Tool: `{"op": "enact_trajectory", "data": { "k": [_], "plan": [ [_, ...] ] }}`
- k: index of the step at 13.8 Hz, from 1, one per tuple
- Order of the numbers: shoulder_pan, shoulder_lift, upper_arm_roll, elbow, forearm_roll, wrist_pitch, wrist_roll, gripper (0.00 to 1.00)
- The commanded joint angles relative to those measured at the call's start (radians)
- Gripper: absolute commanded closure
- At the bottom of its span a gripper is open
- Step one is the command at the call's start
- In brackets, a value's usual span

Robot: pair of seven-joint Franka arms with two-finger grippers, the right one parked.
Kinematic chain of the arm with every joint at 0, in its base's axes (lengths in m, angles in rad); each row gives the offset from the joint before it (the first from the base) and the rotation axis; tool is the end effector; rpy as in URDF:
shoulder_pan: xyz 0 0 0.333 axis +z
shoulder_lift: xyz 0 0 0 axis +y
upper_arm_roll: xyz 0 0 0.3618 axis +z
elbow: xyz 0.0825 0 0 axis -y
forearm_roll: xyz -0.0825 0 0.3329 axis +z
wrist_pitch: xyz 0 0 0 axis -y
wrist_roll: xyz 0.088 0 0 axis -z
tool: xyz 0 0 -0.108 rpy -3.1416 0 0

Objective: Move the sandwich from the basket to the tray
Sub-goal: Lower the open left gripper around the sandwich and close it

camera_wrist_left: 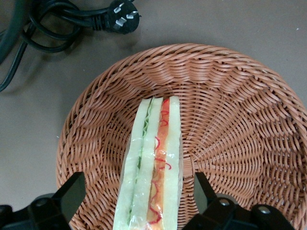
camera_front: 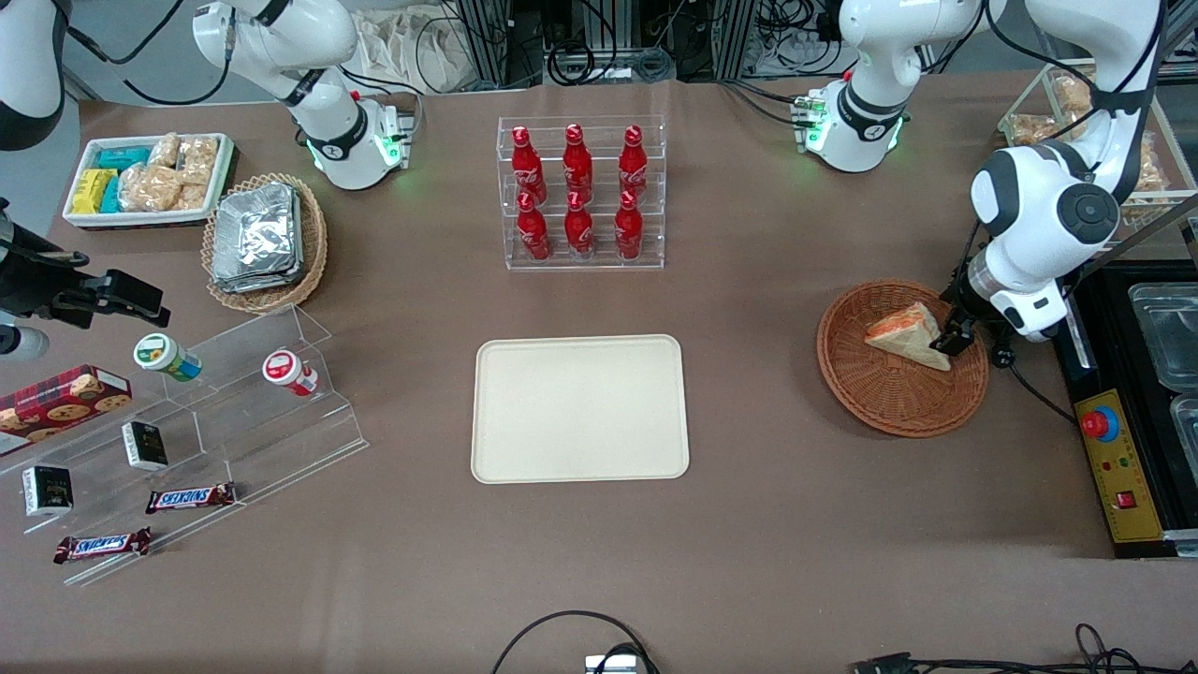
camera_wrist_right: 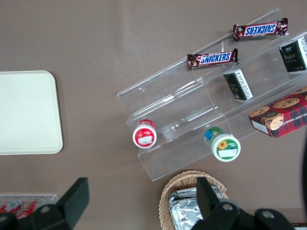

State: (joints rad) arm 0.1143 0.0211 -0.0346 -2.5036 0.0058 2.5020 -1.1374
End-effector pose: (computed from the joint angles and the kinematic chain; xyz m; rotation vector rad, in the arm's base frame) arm 0.4341 0.0347 0.3592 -2.5704 -1.7820 0.0285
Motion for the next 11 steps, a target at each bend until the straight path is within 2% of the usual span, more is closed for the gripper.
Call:
{"op": "enact_trajectory", "data": {
  "k": [1, 9, 10, 11],
  "plan": [
    [-0.019, 0.003, -0.004, -0.024, -0.001, 0.050, -0.034, 0.00],
    [-0.042, 0.053, -0.004, -0.053, 0.000, 0.146, -0.050, 0.00],
    [-0.042, 0.054, -0.004, -0.054, 0.000, 0.149, -0.050, 0.02],
    [-0.042, 0.054, -0.004, -0.055, 0.000, 0.149, -0.050, 0.11]
  ]
}}
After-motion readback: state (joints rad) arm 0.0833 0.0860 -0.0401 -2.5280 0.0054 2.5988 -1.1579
